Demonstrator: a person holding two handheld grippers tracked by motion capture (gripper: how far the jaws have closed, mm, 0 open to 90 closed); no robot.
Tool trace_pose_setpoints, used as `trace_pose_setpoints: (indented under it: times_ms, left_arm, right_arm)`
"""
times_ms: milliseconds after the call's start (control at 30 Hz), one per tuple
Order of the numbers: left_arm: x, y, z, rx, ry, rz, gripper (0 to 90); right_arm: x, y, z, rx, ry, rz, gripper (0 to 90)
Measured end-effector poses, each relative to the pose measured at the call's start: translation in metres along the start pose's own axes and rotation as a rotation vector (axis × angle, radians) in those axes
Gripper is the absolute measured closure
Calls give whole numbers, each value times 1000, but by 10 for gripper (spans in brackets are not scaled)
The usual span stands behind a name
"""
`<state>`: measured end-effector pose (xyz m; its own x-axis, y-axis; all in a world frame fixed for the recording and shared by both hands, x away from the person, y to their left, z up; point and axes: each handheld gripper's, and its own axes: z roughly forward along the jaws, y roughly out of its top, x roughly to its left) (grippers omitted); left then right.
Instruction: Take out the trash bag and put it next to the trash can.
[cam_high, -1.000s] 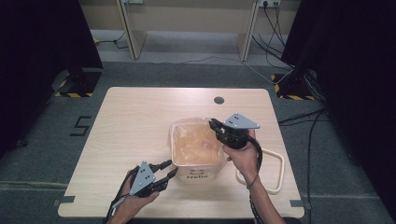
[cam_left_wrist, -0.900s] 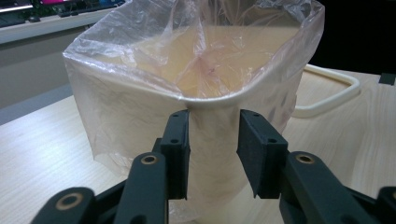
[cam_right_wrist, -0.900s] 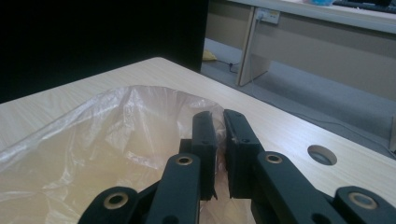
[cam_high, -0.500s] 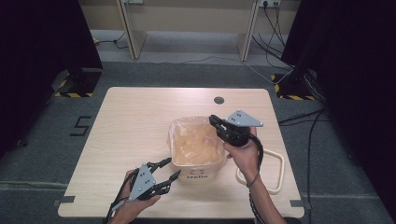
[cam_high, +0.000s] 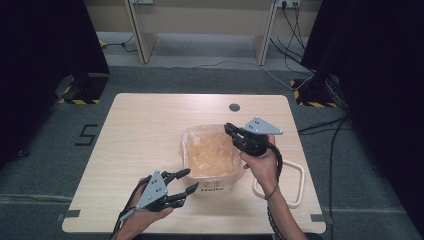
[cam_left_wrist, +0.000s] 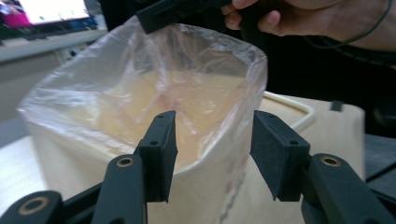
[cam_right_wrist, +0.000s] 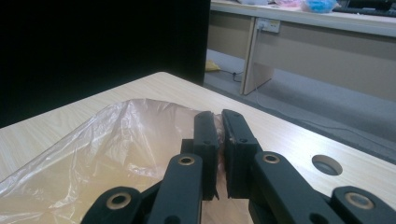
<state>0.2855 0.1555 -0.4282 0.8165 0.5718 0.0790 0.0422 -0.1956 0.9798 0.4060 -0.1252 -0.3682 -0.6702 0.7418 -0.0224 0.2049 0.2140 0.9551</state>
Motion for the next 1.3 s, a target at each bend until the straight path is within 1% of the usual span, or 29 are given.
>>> trace_pose_setpoints:
  times_ms: [67,100,133,200,267,400,467,533,567,733,767,800,867,1033,1267,1300]
  left_arm:
    - [1,1,3,20,-21,-10,518]
    - [1,1,6,36,-28,-22,526]
    - [2,1,6,39,-30,-25,534]
    - [3,2,8,46,-44,-44,539]
    - [4,3,11,68,-51,-55,539]
    - [5,5,16,99,-53,-26,579]
    - [5,5,18,105,-61,-24,638]
    - [5,6,18,109,-60,-17,663]
    - [6,7,18,109,-60,-19,702]
    - [9,7,16,102,-48,-25,821]
    - [10,7,15,100,-52,-27,852]
    - [10,7,15,90,-55,-33,861]
    - [10,8,14,78,-53,-32,886]
    - [11,15,9,55,-64,-46,895]
    - [15,28,0,41,-45,-63,896]
    - [16,30,-1,36,-45,-72,896]
  right_arm:
    - [-1,0,0,3,1,1,852]
    - [-1,-1,0,4,2,2,852]
    - [-2,-1,0,5,5,7,851]
    - [-2,0,0,3,7,9,850]
    - [-2,0,0,5,11,6,850]
    - [-1,-1,1,11,12,5,850]
    - [-2,-1,1,9,10,8,850]
    - [-2,-1,1,8,10,6,850]
    - [-2,-1,1,9,9,6,850]
    - [-3,0,0,5,7,7,849]
    - [-3,0,0,5,7,8,849]
    - [-3,0,0,5,7,7,849]
    - [-3,0,-1,3,6,8,849]
    - [-3,2,-2,-11,7,8,850]
    - [-4,11,-9,-47,-1,7,851]
    - [-4,12,-9,-50,-2,4,850]
